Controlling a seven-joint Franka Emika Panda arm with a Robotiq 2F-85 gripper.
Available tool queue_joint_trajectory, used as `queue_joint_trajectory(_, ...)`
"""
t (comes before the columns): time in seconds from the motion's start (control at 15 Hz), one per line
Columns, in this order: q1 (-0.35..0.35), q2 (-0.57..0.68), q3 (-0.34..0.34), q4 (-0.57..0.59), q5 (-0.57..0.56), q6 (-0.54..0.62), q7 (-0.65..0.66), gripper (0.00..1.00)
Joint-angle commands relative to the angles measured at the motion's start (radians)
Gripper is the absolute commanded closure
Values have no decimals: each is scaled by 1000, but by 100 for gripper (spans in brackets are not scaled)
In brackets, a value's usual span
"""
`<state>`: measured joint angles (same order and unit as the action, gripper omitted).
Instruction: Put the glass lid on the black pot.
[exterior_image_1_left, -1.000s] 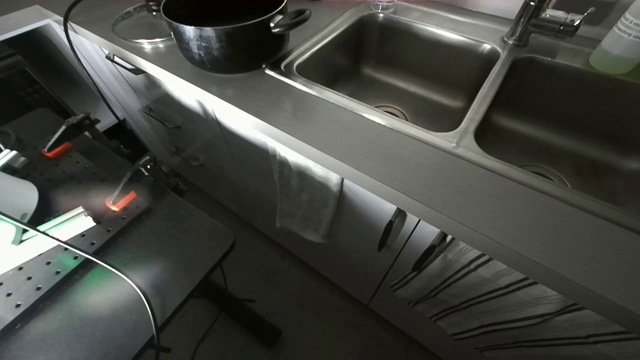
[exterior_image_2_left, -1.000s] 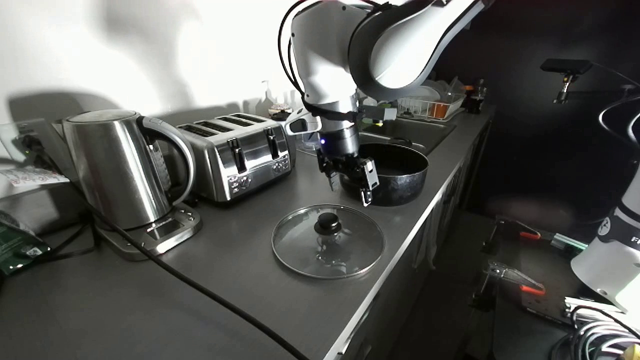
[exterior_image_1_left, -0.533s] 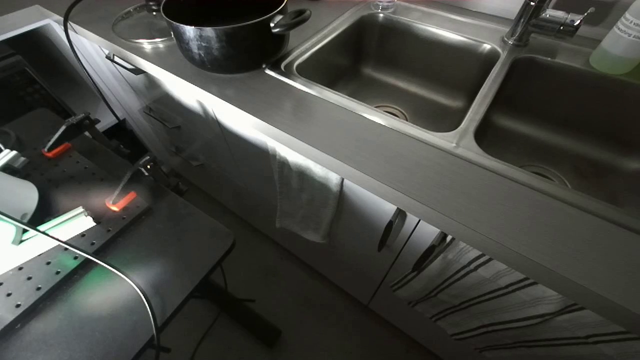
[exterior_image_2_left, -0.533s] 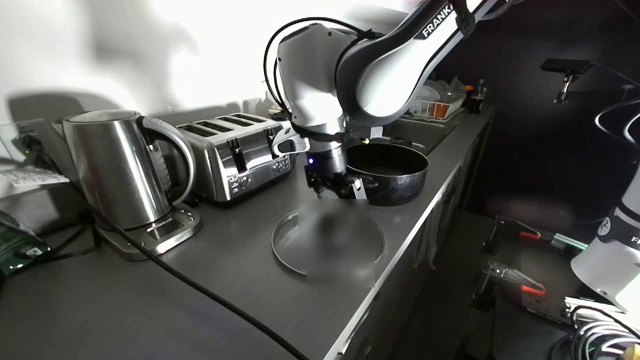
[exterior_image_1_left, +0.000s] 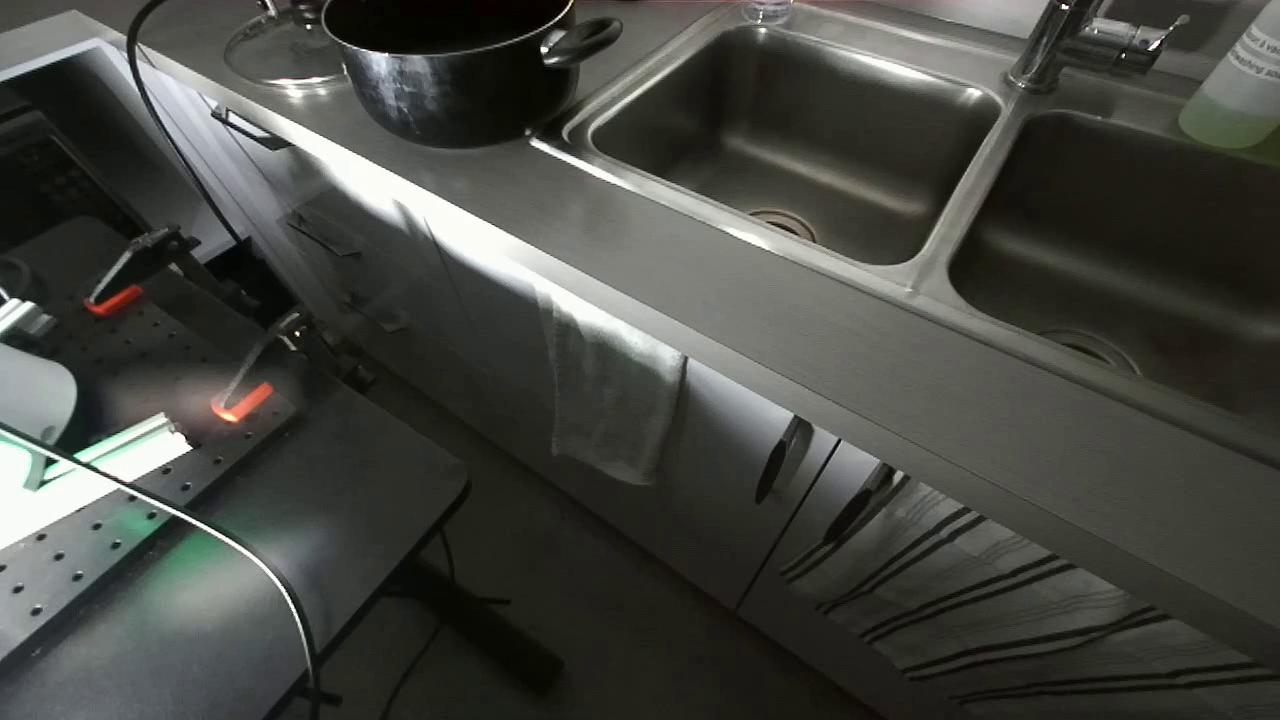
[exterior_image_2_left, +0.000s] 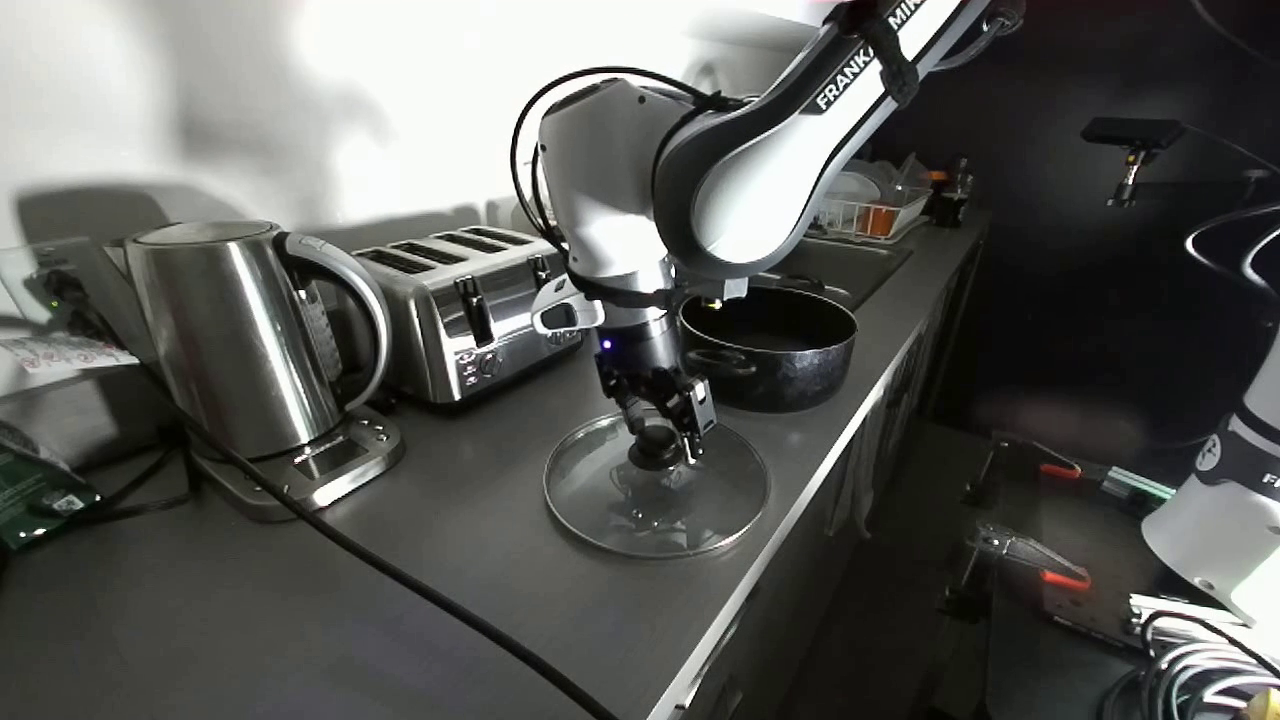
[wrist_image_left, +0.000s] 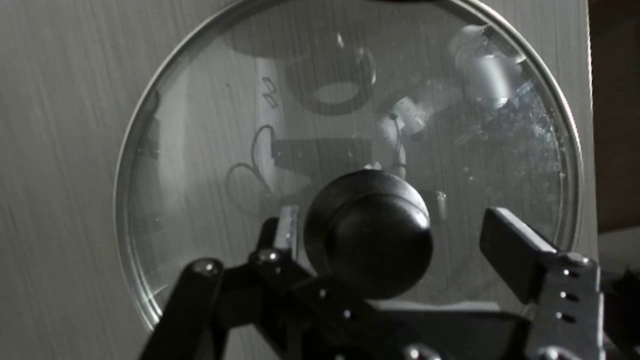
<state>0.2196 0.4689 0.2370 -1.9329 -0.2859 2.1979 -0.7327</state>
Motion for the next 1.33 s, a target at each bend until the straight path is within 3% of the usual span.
queue_joint_trajectory(0.0, -1, 19, 5, 27, -16, 7, -21, 40)
queue_joint_trajectory(0.27, -1, 12, 6, 30, -14, 10, -27, 71)
queue_joint_trajectory(0.33, -2, 10, 7, 30, -13, 12, -28, 73)
queue_joint_trajectory(0.53, -6, -12, 21, 12, 4, 13, -44, 75)
queue_joint_trajectory(1.27, 1, -283, 126, -116, 120, -33, -124, 75)
